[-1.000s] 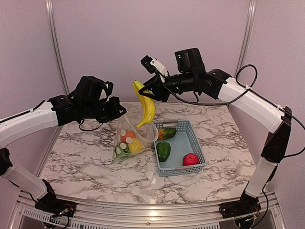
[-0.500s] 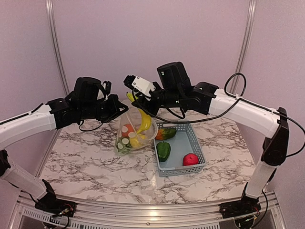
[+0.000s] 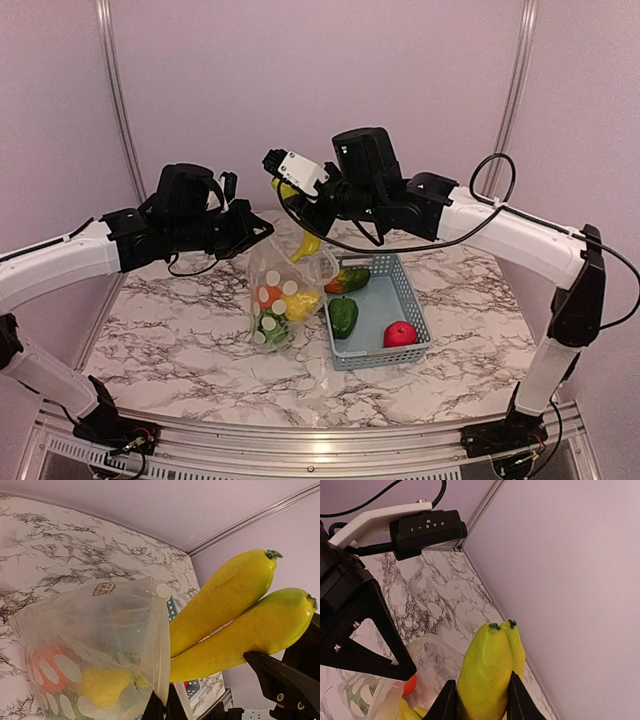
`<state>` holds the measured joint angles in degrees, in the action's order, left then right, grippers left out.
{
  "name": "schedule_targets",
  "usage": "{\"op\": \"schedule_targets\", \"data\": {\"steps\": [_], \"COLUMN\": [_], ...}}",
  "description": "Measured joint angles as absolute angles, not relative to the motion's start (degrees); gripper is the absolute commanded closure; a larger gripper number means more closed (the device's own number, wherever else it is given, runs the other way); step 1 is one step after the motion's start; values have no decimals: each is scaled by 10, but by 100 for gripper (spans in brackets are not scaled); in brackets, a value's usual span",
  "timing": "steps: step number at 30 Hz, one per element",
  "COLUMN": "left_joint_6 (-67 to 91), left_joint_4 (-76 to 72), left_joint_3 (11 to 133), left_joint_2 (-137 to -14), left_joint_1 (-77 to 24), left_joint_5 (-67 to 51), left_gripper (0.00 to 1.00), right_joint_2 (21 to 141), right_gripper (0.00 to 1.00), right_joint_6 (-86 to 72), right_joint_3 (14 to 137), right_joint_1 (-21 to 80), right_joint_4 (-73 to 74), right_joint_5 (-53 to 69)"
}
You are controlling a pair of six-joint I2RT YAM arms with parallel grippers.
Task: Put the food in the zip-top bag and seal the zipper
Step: Place the fake fruit in the zipper food storage bag.
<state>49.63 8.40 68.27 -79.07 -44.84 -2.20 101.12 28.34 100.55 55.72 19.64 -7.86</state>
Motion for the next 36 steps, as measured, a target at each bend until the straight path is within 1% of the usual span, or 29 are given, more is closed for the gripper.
{"op": "schedule_targets", "data": {"steps": [4,7,12,23,29,32,36], "left_joint_6": [526,563,605,645,645,641,635], "left_joint_4": [51,6,-29,-62,-67,-77,-84], "left_joint_3": [664,628,591,551,550,550,550], "left_joint_2": [-791,-788,-784,-748,-748,-748,-748], "left_joint_1": [-448,-448,-446,-446,-444,-444,-445], "left_joint_5": [-28,-36,-33,7,18,16,10], "left_gripper": [100,100,100,100,100,100,100], "right_joint_2": [1013,1016,1029,1031,1049,1065,1106], "right_gripper": [100,100,100,100,100,95,91], "right_joint_6": [276,272,251,158,85,54,37], "right_joint_3": [987,955,929,927,932,936,974], "right_joint_1": [561,572,585,582,552,522,497], "right_joint_4": [178,166,166,172,189,206,228], "right_joint_5": [-70,-67,-49,1,28,63,115]}}
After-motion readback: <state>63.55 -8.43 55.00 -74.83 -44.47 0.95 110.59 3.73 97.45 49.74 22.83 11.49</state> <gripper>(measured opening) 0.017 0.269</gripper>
